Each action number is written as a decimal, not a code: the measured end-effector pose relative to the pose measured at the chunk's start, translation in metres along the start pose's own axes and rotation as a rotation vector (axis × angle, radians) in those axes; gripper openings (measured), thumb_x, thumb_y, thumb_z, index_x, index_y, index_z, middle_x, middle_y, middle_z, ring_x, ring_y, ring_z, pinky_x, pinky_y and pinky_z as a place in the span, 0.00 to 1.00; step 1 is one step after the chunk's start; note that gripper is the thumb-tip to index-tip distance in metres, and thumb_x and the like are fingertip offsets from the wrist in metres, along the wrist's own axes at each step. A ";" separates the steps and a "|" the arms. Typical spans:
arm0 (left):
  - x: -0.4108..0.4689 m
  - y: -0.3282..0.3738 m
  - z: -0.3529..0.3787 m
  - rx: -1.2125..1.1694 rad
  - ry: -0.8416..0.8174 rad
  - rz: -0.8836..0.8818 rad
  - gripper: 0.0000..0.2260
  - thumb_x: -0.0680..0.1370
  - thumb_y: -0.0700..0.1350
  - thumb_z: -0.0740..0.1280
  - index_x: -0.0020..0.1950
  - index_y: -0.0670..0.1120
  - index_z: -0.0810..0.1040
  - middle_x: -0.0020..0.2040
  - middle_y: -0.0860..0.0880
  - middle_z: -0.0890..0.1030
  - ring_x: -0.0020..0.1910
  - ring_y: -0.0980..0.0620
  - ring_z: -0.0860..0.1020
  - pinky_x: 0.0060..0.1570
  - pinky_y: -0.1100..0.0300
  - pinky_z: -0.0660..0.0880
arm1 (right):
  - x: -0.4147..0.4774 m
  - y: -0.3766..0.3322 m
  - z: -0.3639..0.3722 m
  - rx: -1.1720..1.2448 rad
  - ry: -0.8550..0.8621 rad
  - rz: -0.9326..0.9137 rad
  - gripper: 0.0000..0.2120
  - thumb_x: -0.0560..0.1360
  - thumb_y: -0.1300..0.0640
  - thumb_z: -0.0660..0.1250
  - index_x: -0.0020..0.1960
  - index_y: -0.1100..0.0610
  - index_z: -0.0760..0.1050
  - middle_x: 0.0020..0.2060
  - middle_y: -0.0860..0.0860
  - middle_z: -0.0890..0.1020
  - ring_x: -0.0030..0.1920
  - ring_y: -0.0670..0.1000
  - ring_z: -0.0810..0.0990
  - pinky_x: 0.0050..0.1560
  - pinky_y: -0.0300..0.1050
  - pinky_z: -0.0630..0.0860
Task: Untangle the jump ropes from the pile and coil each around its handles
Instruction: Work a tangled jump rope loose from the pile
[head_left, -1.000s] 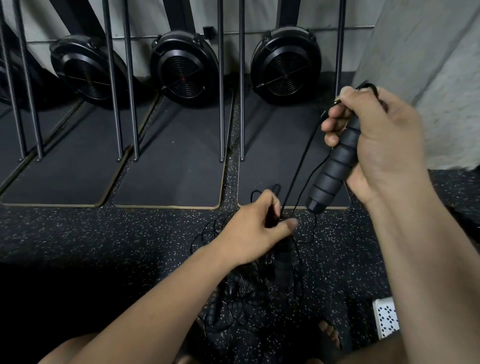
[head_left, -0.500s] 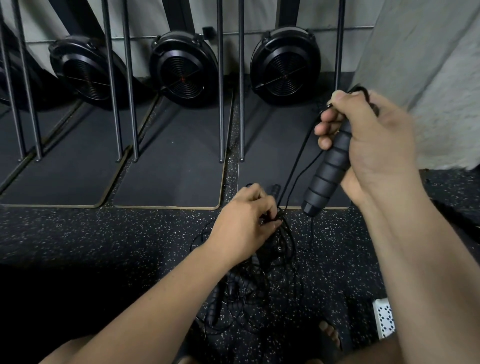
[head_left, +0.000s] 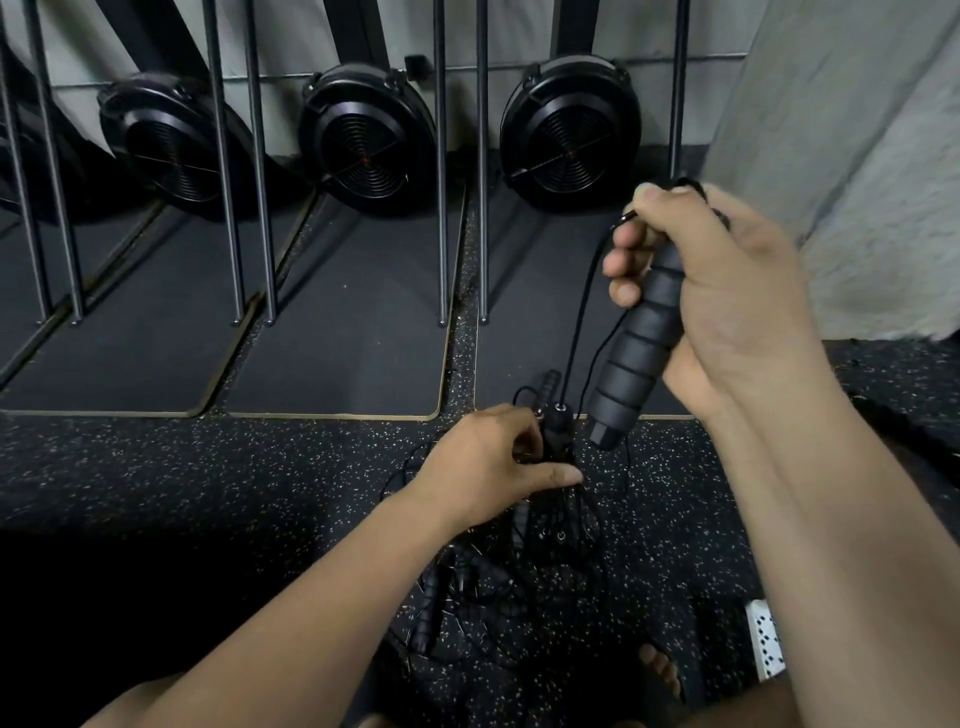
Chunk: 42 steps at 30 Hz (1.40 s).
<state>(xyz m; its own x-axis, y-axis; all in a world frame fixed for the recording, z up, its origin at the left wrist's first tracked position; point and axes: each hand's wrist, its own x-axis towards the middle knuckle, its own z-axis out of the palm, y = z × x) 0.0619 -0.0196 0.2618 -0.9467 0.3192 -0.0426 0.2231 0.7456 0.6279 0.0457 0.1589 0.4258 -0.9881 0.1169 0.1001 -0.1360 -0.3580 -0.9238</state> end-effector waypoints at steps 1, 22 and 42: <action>0.001 0.000 0.003 -0.019 0.021 -0.034 0.23 0.71 0.71 0.75 0.50 0.55 0.73 0.46 0.57 0.82 0.45 0.58 0.81 0.45 0.55 0.79 | -0.001 0.000 0.003 0.007 -0.017 0.008 0.06 0.84 0.62 0.68 0.49 0.61 0.72 0.36 0.53 0.80 0.35 0.50 0.80 0.31 0.41 0.72; 0.007 0.008 0.005 -0.130 0.233 -0.032 0.14 0.83 0.56 0.69 0.52 0.49 0.67 0.37 0.48 0.81 0.34 0.45 0.78 0.35 0.50 0.73 | 0.004 0.006 -0.006 -0.060 -0.026 0.126 0.09 0.84 0.54 0.71 0.50 0.59 0.76 0.38 0.53 0.82 0.35 0.49 0.79 0.32 0.41 0.73; 0.009 -0.003 -0.045 -0.192 0.371 -0.251 0.12 0.81 0.53 0.70 0.52 0.47 0.72 0.40 0.51 0.81 0.40 0.47 0.80 0.37 0.54 0.70 | 0.001 0.030 -0.010 -0.254 0.012 0.287 0.13 0.85 0.51 0.70 0.48 0.59 0.77 0.34 0.52 0.79 0.31 0.50 0.78 0.31 0.45 0.77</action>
<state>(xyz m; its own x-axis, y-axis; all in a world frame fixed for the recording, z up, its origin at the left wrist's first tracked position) 0.0429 -0.0450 0.2946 -0.9925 -0.1129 0.0474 -0.0363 0.6405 0.7671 0.0410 0.1577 0.3943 -0.9822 0.0565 -0.1792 0.1702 -0.1370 -0.9758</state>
